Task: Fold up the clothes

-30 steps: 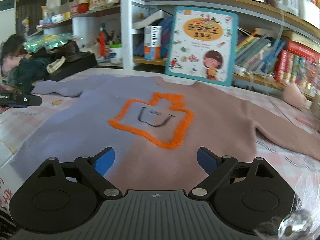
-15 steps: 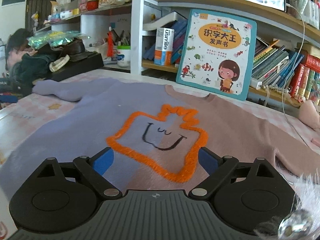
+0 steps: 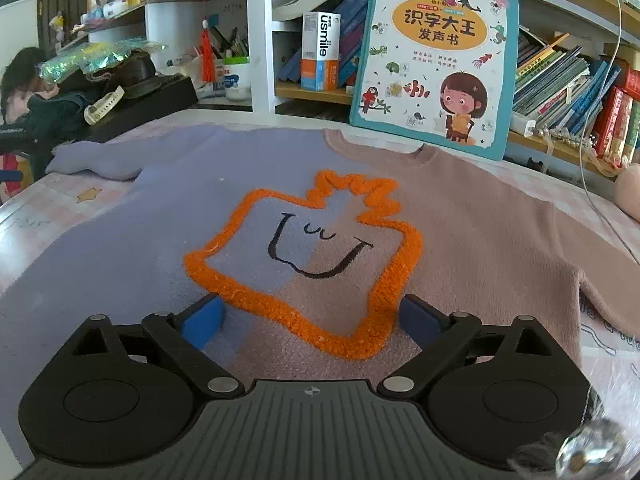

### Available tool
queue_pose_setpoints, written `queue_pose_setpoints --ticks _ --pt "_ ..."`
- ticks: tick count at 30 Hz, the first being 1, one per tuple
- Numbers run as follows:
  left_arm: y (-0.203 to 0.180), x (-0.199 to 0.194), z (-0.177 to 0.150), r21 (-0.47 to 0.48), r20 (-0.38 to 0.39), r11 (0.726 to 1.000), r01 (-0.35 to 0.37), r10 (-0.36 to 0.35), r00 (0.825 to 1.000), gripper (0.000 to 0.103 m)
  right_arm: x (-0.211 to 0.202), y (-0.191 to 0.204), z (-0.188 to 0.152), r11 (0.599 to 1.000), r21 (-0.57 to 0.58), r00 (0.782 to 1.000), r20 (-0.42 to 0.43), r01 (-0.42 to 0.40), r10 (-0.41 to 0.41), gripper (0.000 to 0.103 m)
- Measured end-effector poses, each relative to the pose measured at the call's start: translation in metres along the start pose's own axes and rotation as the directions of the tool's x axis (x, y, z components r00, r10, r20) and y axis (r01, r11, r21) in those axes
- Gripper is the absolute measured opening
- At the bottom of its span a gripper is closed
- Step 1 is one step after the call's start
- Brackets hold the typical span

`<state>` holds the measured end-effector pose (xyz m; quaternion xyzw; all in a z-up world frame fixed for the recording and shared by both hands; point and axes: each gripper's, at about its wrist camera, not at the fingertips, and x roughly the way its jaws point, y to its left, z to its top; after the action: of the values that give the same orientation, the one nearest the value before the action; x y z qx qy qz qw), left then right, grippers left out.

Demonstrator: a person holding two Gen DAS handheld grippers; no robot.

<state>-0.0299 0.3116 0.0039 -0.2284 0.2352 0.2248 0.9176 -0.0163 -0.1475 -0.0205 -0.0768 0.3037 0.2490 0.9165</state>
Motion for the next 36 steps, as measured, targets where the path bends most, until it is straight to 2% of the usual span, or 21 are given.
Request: queue_pose_setpoints --ticks 8,11,14,16,17,19,20,21,22,23,24,31,34,36 --pt "0.021 0.039 0.014 -0.120 -0.078 0.992 -0.044 0.035 0.996 0.088 0.001 -0.004 0.001 1.000 0.015 1.000 -0.011 -0.013 0.013 0.095" --pt "0.030 0.051 0.014 -0.182 -0.112 0.983 -0.035 0.014 0.994 0.085 0.002 -0.003 0.001 1.000 0.011 1.000 -0.013 -0.012 0.012 0.096" --pt "0.037 0.059 0.012 -0.249 -0.131 0.968 -0.013 -0.021 0.991 0.078 0.002 -0.003 0.001 1.000 0.009 1.000 -0.014 -0.012 0.012 0.096" --pt "0.039 0.063 0.010 -0.288 -0.134 0.958 0.006 -0.047 0.990 0.067 0.002 -0.003 0.001 1.000 0.006 1.000 -0.015 -0.010 0.010 0.096" --pt "0.040 0.065 0.009 -0.303 -0.134 0.953 0.012 -0.056 0.989 0.059 0.002 -0.002 0.001 1.000 0.004 1.000 -0.015 -0.008 0.009 0.096" --pt "0.043 0.066 0.007 -0.338 -0.114 0.941 0.025 -0.067 0.991 0.052 0.002 -0.002 0.001 1.000 0.001 1.000 -0.015 -0.006 0.006 0.096" --pt "0.045 0.064 0.007 -0.351 -0.098 0.936 0.032 -0.071 0.993 0.043 0.002 -0.002 0.001 1.000 -0.001 1.000 -0.016 -0.005 0.005 0.096" --pt "0.046 0.062 0.007 -0.364 -0.082 0.931 0.039 -0.074 0.994 0.029 0.002 -0.001 0.001 1.000 -0.002 1.000 -0.015 -0.004 0.004 0.096" --pt "0.046 0.059 0.008 -0.371 -0.066 0.927 0.048 -0.078 0.995 0.022 0.002 -0.001 0.001 1.000 -0.003 1.000 -0.015 -0.003 0.003 0.096" --pt "0.044 0.056 0.009 -0.368 -0.052 0.928 0.057 -0.081 0.995 0.009 0.002 -0.001 0.001 1.000 -0.004 1.000 -0.015 -0.002 0.002 0.096" --pt "0.043 0.054 0.011 -0.358 -0.044 0.931 0.064 -0.085 0.995 0.006 0.002 -0.001 0.001 1.000 -0.006 1.000 -0.014 0.000 0.000 0.096" --pt "0.010 0.026 0.031 -0.253 0.018 0.955 0.155 -0.156 0.988 0.004 -0.009 -0.003 -0.003 1.000 -0.012 1.000 0.017 0.006 -0.006 0.096" --pt "-0.021 0.006 0.043 -0.177 0.039 0.956 0.234 -0.231 0.972 0.004 -0.023 -0.011 -0.010 0.999 -0.014 0.999 0.025 0.032 -0.032 0.096" --pt "-0.047 -0.008 0.049 -0.121 0.051 0.948 0.295 -0.291 0.955 0.004 -0.033 -0.020 -0.014 0.999 -0.011 0.999 0.025 0.048 -0.048 0.096"
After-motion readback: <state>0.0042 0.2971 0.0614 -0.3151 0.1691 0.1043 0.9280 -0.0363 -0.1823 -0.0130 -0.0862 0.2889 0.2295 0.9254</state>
